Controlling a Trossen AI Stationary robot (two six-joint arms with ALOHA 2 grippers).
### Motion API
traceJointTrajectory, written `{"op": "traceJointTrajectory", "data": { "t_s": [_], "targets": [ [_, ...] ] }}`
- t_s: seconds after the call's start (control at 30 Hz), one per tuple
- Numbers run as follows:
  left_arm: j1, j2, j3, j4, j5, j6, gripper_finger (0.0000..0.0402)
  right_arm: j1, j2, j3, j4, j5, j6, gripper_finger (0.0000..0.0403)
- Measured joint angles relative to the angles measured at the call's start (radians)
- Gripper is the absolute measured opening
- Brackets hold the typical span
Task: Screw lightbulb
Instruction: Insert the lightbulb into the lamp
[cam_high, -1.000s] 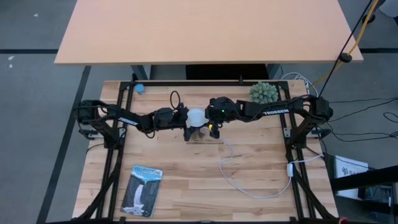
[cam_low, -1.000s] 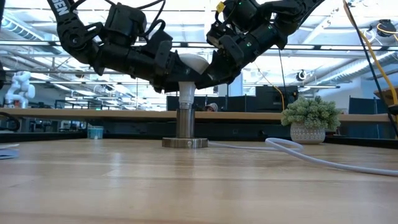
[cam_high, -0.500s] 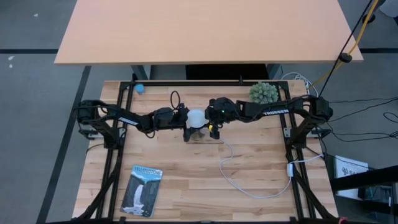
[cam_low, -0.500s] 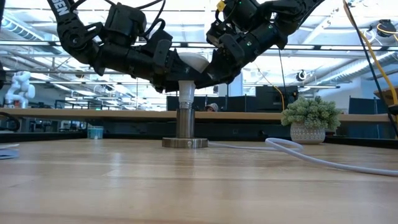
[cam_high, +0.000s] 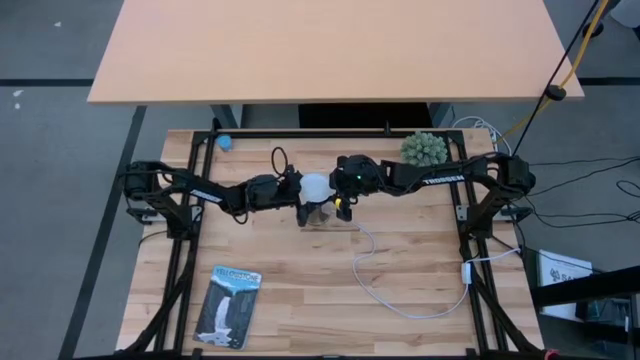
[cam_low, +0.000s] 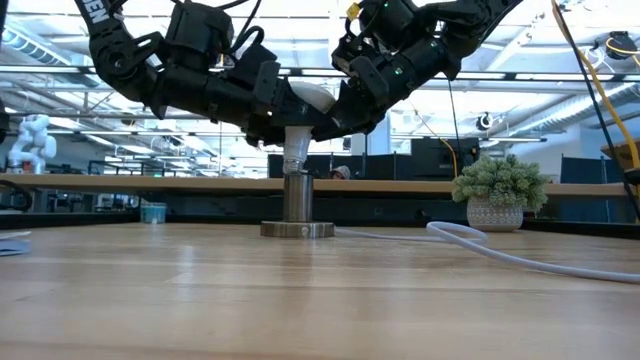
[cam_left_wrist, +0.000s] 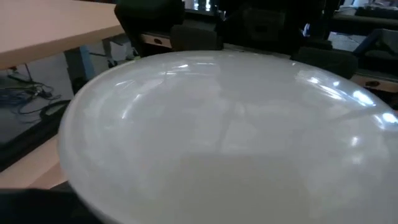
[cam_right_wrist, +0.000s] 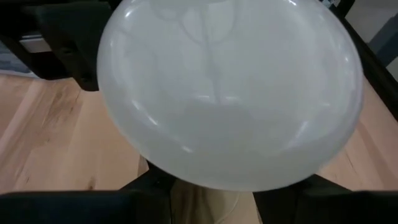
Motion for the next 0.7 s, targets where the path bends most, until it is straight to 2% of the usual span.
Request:
{"op": "traceJointTrajectory", "data": {
  "t_s": [0.17, 0.7],
  "targets": [
    [-0.01, 0.0, 0.0, 0.001, -0.041, -0.001, 0.0332, -0.001, 0.0, 0.0, 0.006, -0.002, -0.001, 0.0139],
    [-0.011, -0.001, 0.0, -0.007, -0.082, -0.037, 0.0333, -0.002, 0.0, 0.0, 0.01, -0.004, 0.002, 0.0139]
  ]
}}
